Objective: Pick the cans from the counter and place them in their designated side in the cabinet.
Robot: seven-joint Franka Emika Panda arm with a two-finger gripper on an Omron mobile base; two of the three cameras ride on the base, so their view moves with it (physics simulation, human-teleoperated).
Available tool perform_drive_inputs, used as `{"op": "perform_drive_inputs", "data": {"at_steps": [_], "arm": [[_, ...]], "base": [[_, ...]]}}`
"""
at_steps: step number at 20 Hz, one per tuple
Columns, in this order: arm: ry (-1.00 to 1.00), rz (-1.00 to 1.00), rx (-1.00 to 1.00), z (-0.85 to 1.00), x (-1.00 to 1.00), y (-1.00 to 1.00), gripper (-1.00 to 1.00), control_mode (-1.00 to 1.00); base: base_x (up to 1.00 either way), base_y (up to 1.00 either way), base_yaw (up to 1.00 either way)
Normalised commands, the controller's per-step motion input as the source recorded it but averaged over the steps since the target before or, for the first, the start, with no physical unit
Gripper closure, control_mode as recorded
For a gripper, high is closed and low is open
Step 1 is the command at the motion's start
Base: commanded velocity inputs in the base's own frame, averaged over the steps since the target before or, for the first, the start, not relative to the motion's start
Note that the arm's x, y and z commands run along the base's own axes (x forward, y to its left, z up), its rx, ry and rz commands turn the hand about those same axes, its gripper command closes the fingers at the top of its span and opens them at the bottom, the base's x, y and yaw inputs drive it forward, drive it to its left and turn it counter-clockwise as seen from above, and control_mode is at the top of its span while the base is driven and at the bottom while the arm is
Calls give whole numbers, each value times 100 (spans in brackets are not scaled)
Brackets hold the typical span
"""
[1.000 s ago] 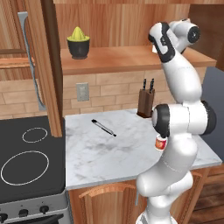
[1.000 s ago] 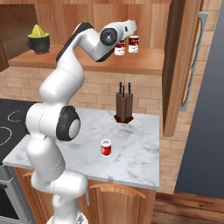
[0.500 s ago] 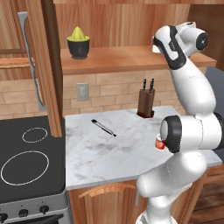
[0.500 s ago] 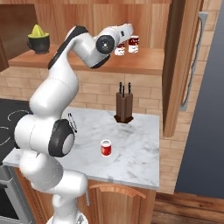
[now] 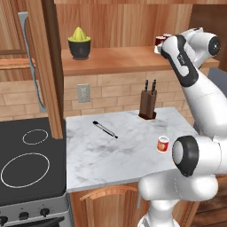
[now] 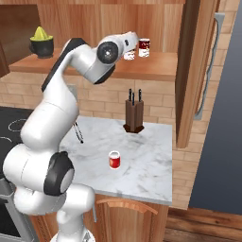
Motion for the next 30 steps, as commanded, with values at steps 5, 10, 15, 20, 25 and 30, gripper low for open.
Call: {"op": "perform_drive_inputs", "data": {"at_steps": [5,10,15,20,25,30], "arm": [[1,9,-1,-55,-69,19,-100,-100],[4,6,0,-49,-55,40,-100,-100],[5,9,-3,-52,-40,35,-100,-100],[8,3,-6,-30,-33,28,-100,-100],[16,-3,0,-13,-40,25,-100,-100],[18,-12,3,-10,-31,28,-100,-100]], "base": [[0,0,0],[0,0,0],[0,0,0],[0,0,0],[0,0,0],[0,0,0]]}}
